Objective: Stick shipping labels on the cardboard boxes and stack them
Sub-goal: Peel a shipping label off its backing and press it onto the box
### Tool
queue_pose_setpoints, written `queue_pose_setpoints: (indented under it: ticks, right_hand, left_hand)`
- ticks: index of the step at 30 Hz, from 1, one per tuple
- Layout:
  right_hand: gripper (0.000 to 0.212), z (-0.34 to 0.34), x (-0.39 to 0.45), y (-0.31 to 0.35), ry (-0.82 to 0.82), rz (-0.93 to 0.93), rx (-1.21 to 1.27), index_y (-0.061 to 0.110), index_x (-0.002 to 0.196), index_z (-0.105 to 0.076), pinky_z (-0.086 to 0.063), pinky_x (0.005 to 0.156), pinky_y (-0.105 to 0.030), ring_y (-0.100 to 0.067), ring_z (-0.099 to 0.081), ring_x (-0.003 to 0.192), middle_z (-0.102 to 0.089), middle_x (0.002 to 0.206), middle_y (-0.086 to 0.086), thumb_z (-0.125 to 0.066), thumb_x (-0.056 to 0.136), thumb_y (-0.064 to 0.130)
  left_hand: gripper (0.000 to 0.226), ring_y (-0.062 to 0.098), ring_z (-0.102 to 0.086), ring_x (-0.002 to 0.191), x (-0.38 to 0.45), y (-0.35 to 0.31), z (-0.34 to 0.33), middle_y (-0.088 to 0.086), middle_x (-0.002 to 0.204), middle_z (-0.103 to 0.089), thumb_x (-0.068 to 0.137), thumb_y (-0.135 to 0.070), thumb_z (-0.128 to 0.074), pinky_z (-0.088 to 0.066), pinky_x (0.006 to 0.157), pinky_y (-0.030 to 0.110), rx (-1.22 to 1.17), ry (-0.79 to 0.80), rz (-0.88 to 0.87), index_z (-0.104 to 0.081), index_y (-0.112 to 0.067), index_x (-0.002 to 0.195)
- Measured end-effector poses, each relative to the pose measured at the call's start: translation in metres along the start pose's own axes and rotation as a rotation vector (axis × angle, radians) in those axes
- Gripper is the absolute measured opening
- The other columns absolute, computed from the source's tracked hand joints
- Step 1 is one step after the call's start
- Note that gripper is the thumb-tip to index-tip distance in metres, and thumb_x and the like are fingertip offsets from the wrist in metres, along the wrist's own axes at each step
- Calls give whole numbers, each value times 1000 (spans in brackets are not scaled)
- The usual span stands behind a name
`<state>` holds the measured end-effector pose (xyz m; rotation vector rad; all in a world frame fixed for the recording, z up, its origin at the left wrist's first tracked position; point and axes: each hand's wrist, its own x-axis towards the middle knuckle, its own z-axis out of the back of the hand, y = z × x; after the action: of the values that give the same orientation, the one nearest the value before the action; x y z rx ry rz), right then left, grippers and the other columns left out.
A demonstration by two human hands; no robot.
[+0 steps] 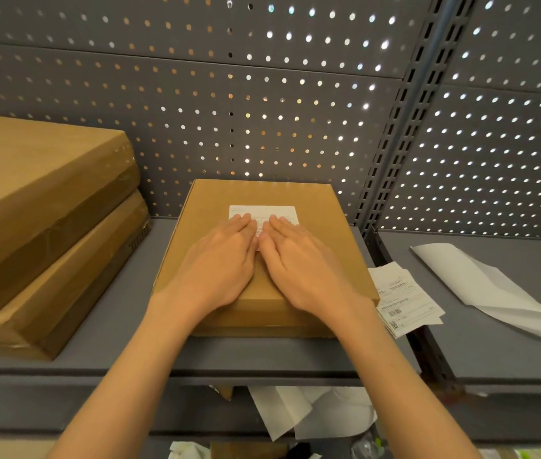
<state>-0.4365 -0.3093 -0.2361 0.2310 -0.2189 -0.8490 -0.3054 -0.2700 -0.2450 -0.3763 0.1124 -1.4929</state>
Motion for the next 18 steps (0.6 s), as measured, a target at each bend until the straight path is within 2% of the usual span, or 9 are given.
queue_pose_setpoints:
  ticks: [11, 15, 18]
  right_hand:
    - [50, 6, -14, -24, -41, -122, 7, 11, 148, -25, -9, 117, -27, -14, -17, 144, -24, 156, -2, -14, 103, 31]
    - [52, 9, -15, -21, -75, -107, 32, 9, 149, -22, -6, 118, -25, -13, -14, 145, -19, 157, -5, -16, 103, 31]
    - [51, 12, -19, -8, -86, -31, 43, 10, 149, -23, -4, 117, -23, -10, -12, 145, -18, 157, -3, -18, 103, 30]
  left_hand:
    - [48, 16, -16, 143, -11, 16, 7, 2, 156, -20, 102, -27, -24, -7, 114, 23, 39, -15, 72, -22, -10, 148]
    - [49, 18, -16, 143, -15, 12, 9, 5, 156, -20, 102, -26, -25, -5, 113, 22, 51, -79, 74, -22, -9, 147]
    - [48, 15, -15, 144, -19, 1, 9, 4, 156, -19, 102, -26, -25, -1, 110, 17, 50, -122, -3, -23, -9, 147]
